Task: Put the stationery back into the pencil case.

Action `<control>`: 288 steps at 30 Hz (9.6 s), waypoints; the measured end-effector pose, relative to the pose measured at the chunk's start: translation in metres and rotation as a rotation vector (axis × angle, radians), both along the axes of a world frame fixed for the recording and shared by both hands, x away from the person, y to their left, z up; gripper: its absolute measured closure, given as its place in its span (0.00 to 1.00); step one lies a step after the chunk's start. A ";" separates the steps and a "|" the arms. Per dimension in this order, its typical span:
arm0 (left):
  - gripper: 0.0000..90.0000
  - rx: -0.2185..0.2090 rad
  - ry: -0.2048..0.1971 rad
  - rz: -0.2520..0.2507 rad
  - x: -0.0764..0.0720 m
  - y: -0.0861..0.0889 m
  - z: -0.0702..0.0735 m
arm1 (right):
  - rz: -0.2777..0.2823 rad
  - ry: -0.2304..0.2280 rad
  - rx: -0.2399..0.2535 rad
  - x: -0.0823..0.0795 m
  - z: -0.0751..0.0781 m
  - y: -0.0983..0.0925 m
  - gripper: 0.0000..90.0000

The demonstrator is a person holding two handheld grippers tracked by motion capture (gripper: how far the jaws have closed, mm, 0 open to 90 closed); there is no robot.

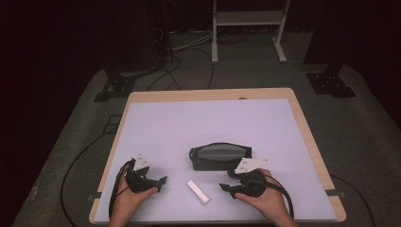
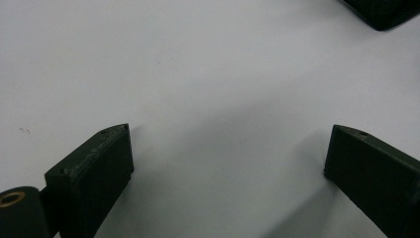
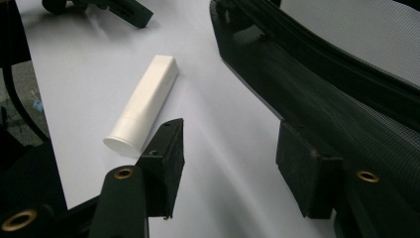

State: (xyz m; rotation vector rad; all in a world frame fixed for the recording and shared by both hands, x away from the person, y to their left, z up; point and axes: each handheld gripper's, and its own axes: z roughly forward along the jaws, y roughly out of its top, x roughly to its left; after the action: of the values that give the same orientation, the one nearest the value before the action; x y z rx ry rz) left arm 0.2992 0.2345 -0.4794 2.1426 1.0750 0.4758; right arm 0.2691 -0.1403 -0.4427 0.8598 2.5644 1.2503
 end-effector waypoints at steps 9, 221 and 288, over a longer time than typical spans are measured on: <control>0.04 0.000 0.000 0.000 0.000 0.000 0.000 | 0.051 -0.002 -0.006 0.001 -0.001 0.022 0.49; 0.04 -0.002 0.000 0.000 0.000 0.000 0.000 | -0.213 -0.085 0.004 0.075 0.045 -0.070 0.22; 0.05 0.000 -0.003 0.000 0.000 0.000 0.000 | -0.418 -0.012 -0.080 0.021 -0.040 -0.180 0.21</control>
State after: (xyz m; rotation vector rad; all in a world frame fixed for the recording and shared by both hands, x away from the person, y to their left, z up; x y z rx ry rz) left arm 0.2988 0.2345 -0.4797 2.1413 1.0731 0.4790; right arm 0.2905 -0.3207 -0.4826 1.2796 2.2436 1.0146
